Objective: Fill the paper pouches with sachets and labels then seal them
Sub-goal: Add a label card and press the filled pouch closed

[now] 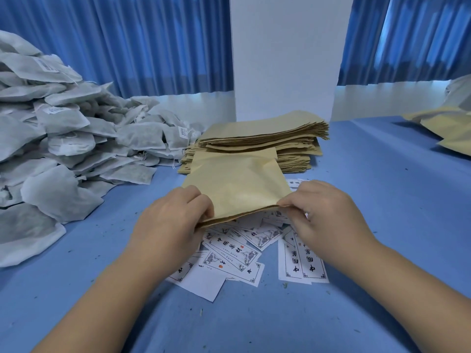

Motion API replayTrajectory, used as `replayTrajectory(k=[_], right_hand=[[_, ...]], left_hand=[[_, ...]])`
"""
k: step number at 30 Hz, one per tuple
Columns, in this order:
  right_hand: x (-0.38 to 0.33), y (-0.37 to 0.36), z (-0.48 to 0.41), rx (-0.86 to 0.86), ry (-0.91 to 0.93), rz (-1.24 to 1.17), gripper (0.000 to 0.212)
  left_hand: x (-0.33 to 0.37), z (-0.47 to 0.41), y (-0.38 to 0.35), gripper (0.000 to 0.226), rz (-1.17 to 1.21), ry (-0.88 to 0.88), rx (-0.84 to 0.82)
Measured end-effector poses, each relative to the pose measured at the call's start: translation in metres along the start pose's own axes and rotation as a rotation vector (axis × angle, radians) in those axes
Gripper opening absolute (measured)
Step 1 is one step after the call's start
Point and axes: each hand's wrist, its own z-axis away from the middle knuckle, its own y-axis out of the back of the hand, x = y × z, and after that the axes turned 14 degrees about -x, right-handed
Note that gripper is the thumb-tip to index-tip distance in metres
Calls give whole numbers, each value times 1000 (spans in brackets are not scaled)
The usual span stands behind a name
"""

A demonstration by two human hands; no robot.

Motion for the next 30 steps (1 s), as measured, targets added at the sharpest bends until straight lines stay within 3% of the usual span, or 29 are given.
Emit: replayTrajectory(k=[4,11,20,25,30], right_hand=[[3,3,0,30,-69,0,10],[4,8,-1,24,-152,-66,7],[1,8,1,-1,-111,-18,8],[1,11,1,-21,-120,-38,10],[-3,11,2,-54,-29,38,17]], left_hand=[[-10,4,5,27,83,107,60],[-21,8,10,22,128,102,148],[-19,10,10,21,97,101,99],[-10,6,8,25,20,-18,70],[-13,8,6,28,83,29,65]])
